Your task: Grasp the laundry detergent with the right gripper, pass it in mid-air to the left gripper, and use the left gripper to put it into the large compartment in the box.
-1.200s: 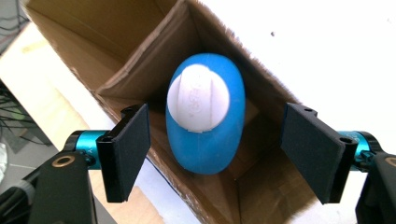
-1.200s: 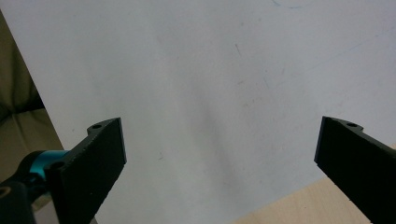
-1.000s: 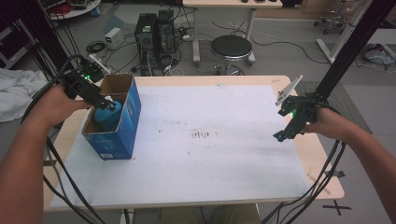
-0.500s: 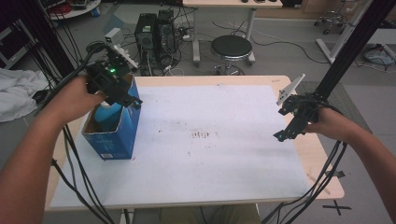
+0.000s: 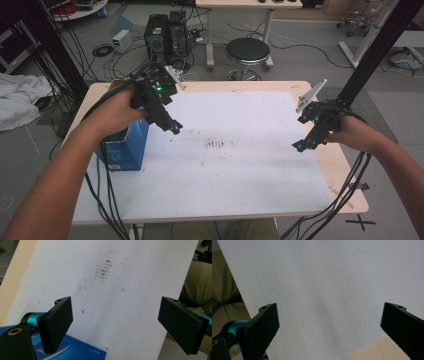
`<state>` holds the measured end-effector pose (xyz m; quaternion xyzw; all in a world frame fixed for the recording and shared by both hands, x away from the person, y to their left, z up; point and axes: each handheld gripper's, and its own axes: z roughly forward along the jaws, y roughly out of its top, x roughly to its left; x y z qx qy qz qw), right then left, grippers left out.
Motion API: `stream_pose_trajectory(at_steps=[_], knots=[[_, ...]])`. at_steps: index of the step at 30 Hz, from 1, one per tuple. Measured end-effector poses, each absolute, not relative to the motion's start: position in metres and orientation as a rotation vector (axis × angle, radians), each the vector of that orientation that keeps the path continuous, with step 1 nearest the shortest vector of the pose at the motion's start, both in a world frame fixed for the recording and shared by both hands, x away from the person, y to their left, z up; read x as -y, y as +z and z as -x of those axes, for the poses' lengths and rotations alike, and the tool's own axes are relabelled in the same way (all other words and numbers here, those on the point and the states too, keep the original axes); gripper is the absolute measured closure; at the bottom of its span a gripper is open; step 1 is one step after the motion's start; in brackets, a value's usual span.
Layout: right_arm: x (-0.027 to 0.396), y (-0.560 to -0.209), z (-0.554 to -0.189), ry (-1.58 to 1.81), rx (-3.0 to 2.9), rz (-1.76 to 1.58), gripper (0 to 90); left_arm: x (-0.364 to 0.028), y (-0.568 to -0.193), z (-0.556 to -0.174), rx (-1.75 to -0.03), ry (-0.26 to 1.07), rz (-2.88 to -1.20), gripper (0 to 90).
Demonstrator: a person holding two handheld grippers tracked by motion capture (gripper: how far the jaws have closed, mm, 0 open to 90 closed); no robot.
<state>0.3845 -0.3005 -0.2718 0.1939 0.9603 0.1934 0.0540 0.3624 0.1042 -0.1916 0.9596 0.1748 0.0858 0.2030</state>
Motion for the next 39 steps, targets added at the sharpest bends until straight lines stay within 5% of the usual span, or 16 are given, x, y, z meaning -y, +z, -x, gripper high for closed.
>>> stream_pose_trajectory(at_steps=[6,8,39], knots=[[0.298,-0.273,-0.384,0.582,-2.92,-0.577,1.1,-0.082,-0.2,-0.362,-0.436,0.177,-2.71,12.3],[0.297,-0.272,-0.384,0.581,-2.92,-0.584,1.1,-0.077,-0.204,-0.364,-0.454,0.185,-2.732,2.0],[0.29,-0.276,-0.389,0.591,-2.92,-0.576,1.1,-0.026,-0.235,-0.363,-0.261,0.142,-2.784,2.0]])
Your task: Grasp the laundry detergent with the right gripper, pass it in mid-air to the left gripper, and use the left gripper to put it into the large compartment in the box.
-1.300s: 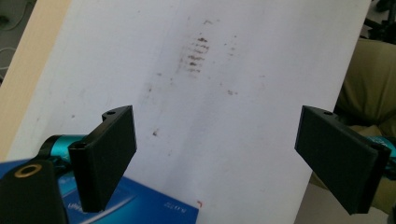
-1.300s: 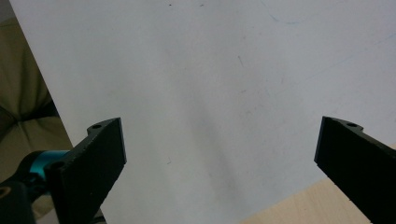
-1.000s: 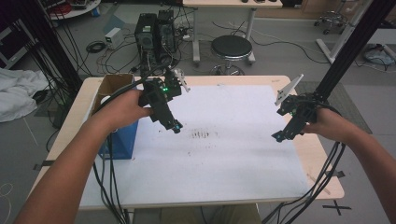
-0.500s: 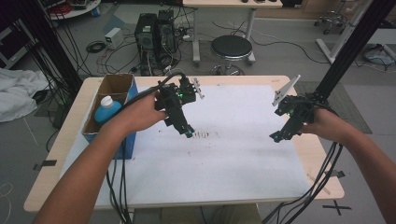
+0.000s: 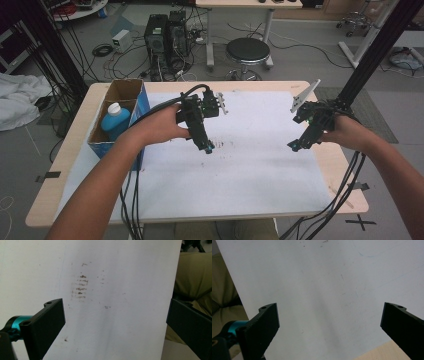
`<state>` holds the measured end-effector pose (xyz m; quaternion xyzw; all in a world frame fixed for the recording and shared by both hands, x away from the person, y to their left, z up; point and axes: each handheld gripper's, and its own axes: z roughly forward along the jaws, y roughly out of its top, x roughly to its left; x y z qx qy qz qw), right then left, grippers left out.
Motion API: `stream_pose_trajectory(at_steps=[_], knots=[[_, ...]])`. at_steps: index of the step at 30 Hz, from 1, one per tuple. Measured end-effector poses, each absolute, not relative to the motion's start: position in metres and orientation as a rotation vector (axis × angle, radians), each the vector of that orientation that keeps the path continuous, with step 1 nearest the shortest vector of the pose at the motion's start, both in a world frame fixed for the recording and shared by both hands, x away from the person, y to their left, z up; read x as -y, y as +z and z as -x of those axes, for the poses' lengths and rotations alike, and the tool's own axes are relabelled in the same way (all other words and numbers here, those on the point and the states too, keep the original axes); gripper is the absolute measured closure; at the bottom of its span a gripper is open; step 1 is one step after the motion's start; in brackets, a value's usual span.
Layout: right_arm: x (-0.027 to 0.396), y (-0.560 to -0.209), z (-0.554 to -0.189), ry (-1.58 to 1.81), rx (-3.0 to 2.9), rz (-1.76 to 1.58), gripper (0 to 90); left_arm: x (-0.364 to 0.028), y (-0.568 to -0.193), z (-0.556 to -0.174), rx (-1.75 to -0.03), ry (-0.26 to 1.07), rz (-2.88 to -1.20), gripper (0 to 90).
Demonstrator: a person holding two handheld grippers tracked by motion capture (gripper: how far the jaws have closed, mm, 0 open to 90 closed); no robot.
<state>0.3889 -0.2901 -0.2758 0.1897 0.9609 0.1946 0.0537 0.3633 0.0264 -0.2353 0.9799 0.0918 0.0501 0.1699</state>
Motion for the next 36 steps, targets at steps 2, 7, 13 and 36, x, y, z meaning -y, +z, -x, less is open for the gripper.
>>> stream_pose_trajectory(at_steps=[2,7,13,36], knots=[[0.2898,-0.2761,-0.3899,0.592,-2.923,-0.573,1.1,-0.0253,-0.2368,-0.3628,-0.246,0.139,-2.788,2.0],[0.2885,-0.2772,-0.3921,0.591,-2.927,-0.575,1.1,-0.025,-0.2379,-0.3627,-0.237,0.139,-2.793,2.1],[0.2857,-0.2763,-0.3918,0.59,-2.928,-0.566,1.1,-0.0276,-0.237,-0.3625,-0.241,0.145,-2.786,2.0],[0.2845,-0.2753,-0.3902,0.589,-2.928,-0.551,1.1,-0.0308,-0.2377,-0.3655,-0.246,0.155,-2.785,2.0]])
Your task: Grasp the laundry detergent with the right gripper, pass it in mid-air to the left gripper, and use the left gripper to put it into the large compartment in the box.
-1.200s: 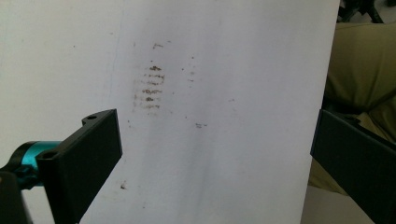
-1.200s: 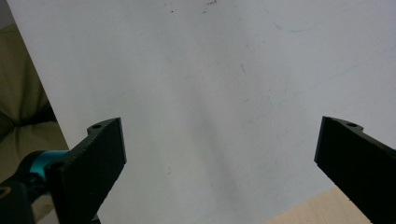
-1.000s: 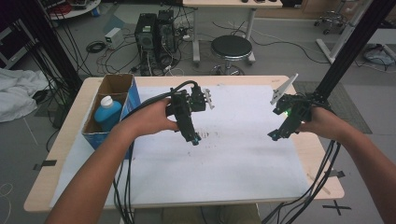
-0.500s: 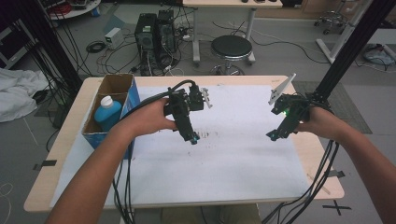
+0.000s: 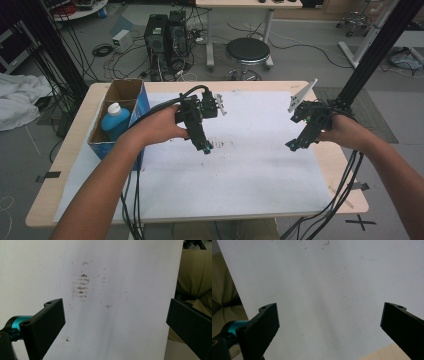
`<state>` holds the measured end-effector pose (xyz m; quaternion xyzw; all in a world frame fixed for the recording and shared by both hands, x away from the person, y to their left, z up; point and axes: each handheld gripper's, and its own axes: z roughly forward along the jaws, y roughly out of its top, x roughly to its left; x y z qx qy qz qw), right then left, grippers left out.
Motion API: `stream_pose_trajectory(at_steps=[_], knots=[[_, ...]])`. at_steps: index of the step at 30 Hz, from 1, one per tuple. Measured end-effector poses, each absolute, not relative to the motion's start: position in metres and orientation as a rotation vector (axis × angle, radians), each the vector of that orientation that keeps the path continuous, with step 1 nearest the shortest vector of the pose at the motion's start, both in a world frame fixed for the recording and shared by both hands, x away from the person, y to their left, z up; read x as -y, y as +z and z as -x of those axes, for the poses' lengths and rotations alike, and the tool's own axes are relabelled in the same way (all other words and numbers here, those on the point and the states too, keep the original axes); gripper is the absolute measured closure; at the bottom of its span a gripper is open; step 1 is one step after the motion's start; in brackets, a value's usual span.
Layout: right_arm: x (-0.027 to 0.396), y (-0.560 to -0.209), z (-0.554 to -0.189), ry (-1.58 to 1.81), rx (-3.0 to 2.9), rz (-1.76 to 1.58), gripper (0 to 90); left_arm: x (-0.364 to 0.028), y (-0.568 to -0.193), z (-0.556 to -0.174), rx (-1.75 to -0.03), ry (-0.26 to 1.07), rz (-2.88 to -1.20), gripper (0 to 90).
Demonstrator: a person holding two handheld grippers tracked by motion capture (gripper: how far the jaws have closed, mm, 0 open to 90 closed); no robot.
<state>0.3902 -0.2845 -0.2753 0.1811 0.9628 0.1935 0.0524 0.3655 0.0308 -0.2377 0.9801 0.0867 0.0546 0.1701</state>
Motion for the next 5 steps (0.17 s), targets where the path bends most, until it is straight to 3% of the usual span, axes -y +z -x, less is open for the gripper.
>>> stream_pose_trajectory(at_steps=[5], knots=[[0.2852,-0.2746,-0.3896,0.592,-2.923,-0.552,1.1,-0.032,-0.2373,-0.3647,-0.25,0.157,-2.784,2.0]])
